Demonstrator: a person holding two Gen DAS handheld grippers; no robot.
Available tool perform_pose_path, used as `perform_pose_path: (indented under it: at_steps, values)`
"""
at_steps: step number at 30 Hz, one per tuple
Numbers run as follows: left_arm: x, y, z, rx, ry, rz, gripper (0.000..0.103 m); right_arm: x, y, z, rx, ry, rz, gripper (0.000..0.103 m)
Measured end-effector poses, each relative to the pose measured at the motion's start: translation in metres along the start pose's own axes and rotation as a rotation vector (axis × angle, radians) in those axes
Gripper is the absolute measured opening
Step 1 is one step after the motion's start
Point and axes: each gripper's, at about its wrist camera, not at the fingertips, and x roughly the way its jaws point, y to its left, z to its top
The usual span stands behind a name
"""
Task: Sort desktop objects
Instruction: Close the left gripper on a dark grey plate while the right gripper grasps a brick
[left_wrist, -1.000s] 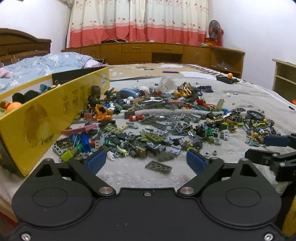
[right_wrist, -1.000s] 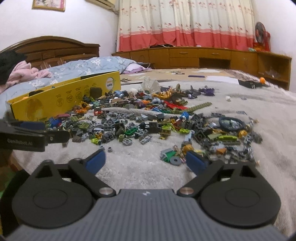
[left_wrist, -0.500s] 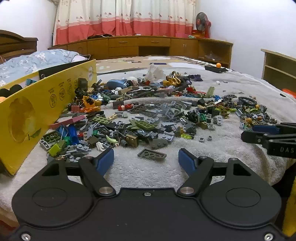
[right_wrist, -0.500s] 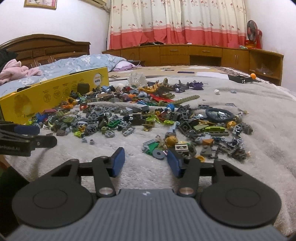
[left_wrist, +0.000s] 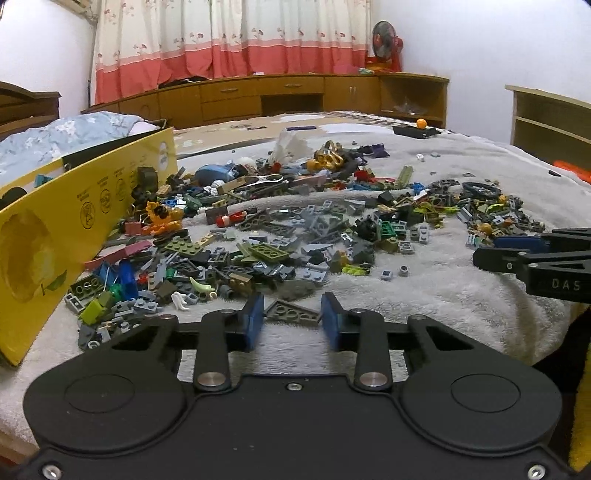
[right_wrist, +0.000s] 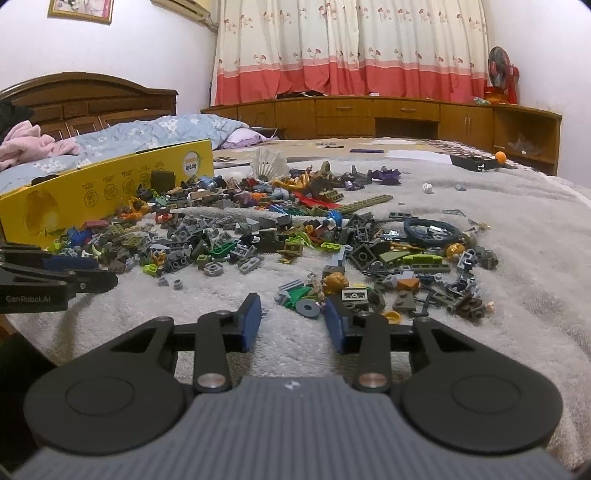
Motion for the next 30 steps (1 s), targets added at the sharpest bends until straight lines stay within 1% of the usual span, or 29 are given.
perform_pose_path:
  at_steps: [5,8,9,11,13,15,21,23,24,25,30]
  values:
    - [0.0,0.002,0.0,-0.037,0.002,-0.004,0.032,0.001,0.0,-0.002,-0.001,-0.015,0.002,0.044]
    - [0.0,0.002,0.0,-0.044,0.002,-0.002,0.032,0.001,-0.001,-0.002,-0.002,-0.021,0.009,0.041]
    - [0.0,0.002,0.0,-0.042,0.002,-0.002,0.032,0.0,0.0,-0.003,-0.016,-0.024,0.009,0.04]
    - [0.0,0.003,0.0,-0.046,0.003,-0.003,0.032,-0.003,0.009,-0.004,-0.092,-0.032,0.016,0.037]
    - [0.0,0.003,0.001,-0.054,0.004,-0.004,0.032,-0.005,0.018,-0.005,-0.141,-0.035,0.051,0.037]
    - [0.0,0.003,0.001,-0.056,0.004,-0.004,0.032,-0.007,0.021,-0.005,-0.135,-0.035,0.077,0.037]
    - [0.0,0.003,0.0,-0.06,0.003,-0.004,0.032,-0.004,0.01,-0.003,-0.058,-0.021,0.066,0.034]
    - [-0.001,0.004,0.0,-0.061,0.003,-0.003,0.032,-0.001,0.009,-0.003,-0.048,-0.021,0.069,0.03]
    - [-0.001,0.004,0.0,-0.062,0.003,-0.003,0.032,0.0,0.009,-0.003,-0.046,-0.02,0.069,0.025]
    - [-0.001,0.004,0.001,-0.064,0.003,-0.003,0.032,0.001,0.009,-0.002,-0.044,-0.022,0.066,0.017]
    - [-0.006,0.004,0.003,-0.061,-0.008,-0.009,0.032,-0.003,0.014,-0.001,-0.071,-0.042,0.064,0.016]
